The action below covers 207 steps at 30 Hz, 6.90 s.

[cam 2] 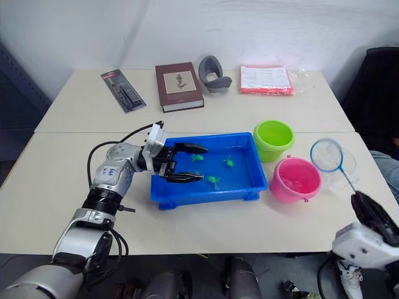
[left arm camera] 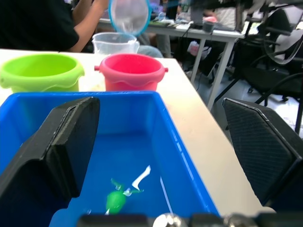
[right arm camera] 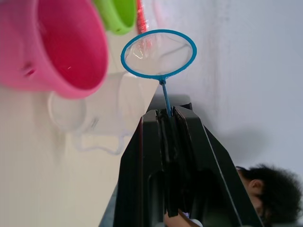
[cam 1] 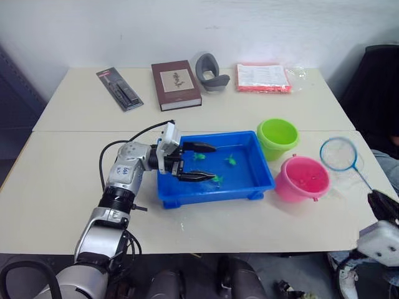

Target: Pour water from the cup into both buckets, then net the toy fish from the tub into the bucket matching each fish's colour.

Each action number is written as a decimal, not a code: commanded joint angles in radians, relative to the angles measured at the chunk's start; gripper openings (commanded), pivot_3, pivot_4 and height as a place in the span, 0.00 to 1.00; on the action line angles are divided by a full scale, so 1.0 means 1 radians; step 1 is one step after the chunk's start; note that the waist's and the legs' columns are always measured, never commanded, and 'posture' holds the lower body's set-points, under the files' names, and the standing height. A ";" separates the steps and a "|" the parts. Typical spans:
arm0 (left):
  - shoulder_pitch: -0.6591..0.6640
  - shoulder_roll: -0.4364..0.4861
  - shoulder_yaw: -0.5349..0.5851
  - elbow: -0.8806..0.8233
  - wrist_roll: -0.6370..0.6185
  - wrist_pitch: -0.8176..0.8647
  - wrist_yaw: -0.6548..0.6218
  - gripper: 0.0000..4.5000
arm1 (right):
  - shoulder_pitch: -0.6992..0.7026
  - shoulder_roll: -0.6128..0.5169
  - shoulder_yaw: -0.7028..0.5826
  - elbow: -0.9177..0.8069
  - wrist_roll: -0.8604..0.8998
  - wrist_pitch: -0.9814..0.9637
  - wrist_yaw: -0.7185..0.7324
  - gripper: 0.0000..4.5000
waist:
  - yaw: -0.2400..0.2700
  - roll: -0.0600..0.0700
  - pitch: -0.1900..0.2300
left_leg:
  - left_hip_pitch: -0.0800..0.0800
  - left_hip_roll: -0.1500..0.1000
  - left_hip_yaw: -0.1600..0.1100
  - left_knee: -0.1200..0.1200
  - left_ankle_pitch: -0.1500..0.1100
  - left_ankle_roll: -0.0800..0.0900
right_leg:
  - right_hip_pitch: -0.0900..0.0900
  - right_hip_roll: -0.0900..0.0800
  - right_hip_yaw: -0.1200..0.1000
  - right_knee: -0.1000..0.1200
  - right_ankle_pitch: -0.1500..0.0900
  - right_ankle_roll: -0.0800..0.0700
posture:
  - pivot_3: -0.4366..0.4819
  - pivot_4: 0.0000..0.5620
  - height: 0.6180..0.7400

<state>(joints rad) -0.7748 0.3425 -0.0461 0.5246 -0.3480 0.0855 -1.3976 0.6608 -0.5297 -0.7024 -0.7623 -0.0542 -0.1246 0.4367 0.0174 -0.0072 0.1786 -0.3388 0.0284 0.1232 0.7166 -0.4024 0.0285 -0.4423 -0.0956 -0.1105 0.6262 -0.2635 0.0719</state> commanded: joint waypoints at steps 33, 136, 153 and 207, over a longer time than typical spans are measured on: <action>0.226 0.176 0.114 -0.269 -0.048 0.044 0.153 0.99 | -1.049 -0.482 1.077 0.120 -0.051 0.979 0.125 0.00 | 0.002 -0.001 0.000 | -0.006 0.000 -0.004 0.002 0.000 0.001 | -0.001 -0.003 -0.009 0.001 0.000 0.001 | 0.48 0.27 1.00; 0.175 0.170 0.071 -0.192 -0.071 0.010 0.108 0.99 | -0.791 -0.475 0.606 0.348 0.188 0.069 0.235 0.00 | -0.020 0.004 0.000 | -0.011 0.003 -0.010 0.003 0.003 -0.003 | -0.002 0.000 -0.021 0.000 0.001 0.001 | 0.48 0.27 1.00; 0.326 0.342 0.123 -0.303 -0.061 0.012 0.093 0.99 | -0.980 -0.427 0.862 0.455 -0.111 0.309 0.333 0.00 | 0.001 0.003 0.001 | -0.014 0.000 -0.013 0.006 0.002 -0.001 | -0.002 -0.004 -0.022 0.000 0.001 0.001 | 0.48 0.27 1.00; 0.165 0.018 0.062 -0.303 -0.068 0.037 0.353 0.99 | -0.748 -0.322 0.397 0.675 -0.098 0.014 0.016 0.00 | 0.000 0.003 0.000 | -0.011 0.000 -0.005 0.004 0.003 -0.002 | -0.002 -0.002 -0.020 0.001 0.002 0.002 | 0.48 0.27 1.00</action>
<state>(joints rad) -0.5914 0.3629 0.0157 0.2363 -0.4209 0.1423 -1.0404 -0.0736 -0.8233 -0.3017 -0.0885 -0.1098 -0.0465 0.4794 0.0174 -0.0041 0.1790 -0.3501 0.0282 0.1176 0.7201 -0.3999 0.0265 -0.4438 -0.0977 -0.1307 0.6270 -0.2617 0.0736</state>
